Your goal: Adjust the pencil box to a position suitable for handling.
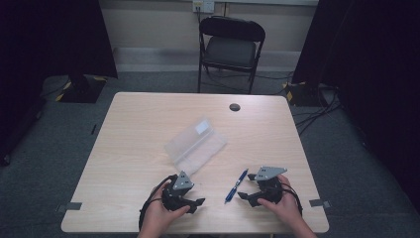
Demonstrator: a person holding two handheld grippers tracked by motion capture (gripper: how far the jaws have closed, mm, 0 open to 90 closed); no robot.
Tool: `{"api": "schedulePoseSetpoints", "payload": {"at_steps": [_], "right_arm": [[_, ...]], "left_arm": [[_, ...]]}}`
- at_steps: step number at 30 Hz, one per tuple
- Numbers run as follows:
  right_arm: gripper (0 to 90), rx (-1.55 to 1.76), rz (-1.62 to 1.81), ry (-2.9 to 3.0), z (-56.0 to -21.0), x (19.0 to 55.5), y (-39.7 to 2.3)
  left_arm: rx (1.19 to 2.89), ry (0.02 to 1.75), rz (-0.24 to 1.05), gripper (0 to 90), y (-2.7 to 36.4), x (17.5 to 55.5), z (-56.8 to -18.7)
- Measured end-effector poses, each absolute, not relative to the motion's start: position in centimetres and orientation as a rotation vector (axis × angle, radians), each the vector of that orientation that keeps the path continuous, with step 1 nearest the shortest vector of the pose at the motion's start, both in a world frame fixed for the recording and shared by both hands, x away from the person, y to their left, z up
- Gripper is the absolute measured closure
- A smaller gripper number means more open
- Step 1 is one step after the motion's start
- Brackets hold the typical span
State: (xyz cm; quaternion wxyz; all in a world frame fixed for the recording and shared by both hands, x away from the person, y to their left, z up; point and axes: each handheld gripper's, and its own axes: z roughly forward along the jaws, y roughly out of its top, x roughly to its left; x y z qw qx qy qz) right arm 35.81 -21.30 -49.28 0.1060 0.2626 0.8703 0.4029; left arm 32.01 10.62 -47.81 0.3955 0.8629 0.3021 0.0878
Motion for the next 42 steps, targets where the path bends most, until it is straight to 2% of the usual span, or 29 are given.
{"api": "schedulePoseSetpoints", "payload": {"at_steps": [11, 24, 33, 35, 42], "right_arm": [[21.5, 0.773, 1.197, 2.595, -49.2, 36.3, -20.4], [15.6, 0.713, 1.191, 2.591, -49.3, 36.7, -17.9], [17.2, 0.688, 1.201, 2.608, -49.0, 37.0, -16.1], [19.9, 0.684, 1.207, 2.614, -48.9, 37.0, -16.0], [18.2, 0.689, 1.198, 2.593, -48.5, 36.9, -17.5]], "left_arm": [[2.173, 0.769, 0.207, 33.4, 10.6, 32.0, -48.1], [2.157, 0.757, 0.193, 32.6, 9.9, 32.1, -47.9], [2.144, 0.765, 0.197, 32.4, 10.3, 32.2, -47.5], [2.136, 0.757, 0.197, 32.3, 10.3, 32.2, -47.5], [2.149, 0.756, 0.207, 32.2, 10.0, 32.2, -47.3]]}}
